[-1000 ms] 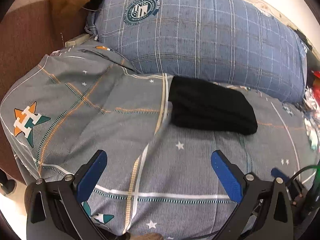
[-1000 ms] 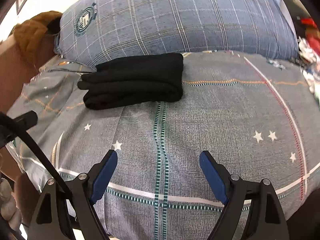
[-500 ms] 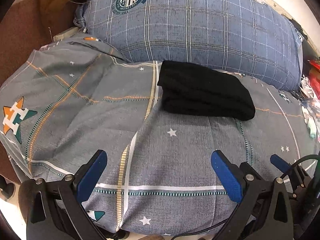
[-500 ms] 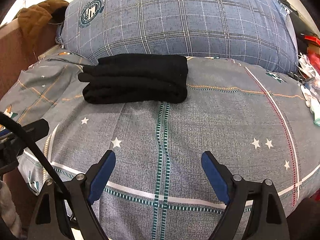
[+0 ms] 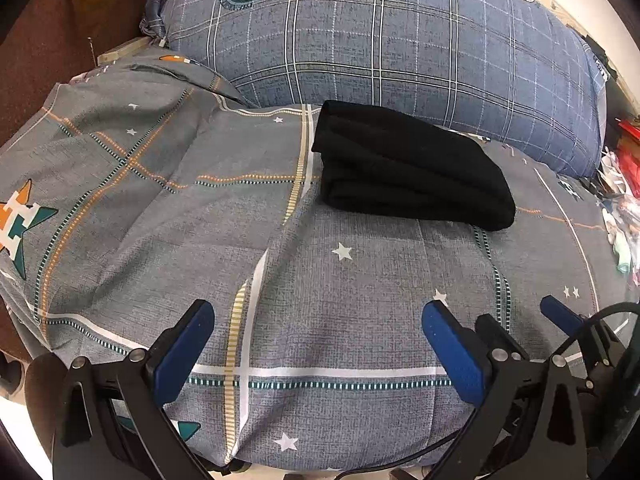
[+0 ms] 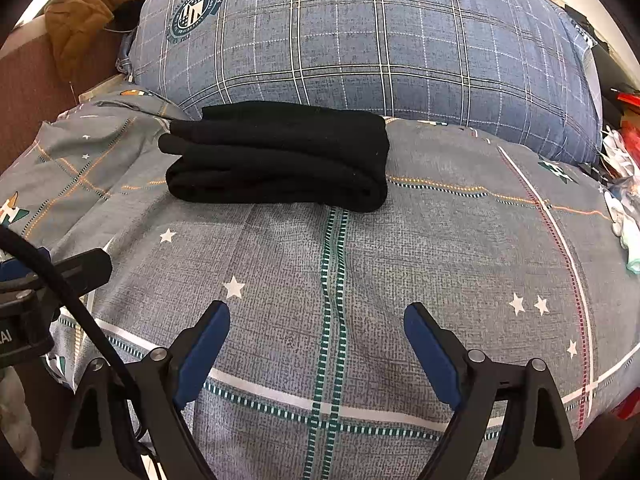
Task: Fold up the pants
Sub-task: 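Release the pants and withdraw both grippers from the folded stack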
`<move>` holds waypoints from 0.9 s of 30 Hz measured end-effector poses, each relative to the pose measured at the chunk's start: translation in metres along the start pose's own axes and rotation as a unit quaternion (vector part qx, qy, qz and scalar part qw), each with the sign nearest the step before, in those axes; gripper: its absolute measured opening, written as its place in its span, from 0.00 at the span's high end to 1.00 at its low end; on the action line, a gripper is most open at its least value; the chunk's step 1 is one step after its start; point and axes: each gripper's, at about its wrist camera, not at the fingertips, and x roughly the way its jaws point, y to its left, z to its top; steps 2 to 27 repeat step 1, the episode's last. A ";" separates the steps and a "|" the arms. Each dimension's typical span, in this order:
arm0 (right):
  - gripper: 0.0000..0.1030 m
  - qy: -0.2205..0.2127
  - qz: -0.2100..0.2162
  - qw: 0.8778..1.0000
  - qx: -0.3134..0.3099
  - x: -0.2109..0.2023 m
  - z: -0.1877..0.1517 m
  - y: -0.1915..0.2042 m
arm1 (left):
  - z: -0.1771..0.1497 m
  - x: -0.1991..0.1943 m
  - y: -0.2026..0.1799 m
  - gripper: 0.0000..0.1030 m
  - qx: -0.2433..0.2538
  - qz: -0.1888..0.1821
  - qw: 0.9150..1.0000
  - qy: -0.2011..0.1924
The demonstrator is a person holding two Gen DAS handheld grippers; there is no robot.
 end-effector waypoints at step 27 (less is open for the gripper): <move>0.10 0.003 0.001 1.000 0.000 0.001 0.000 0.000 | 0.000 0.000 0.000 0.00 0.000 -0.001 1.000 0.001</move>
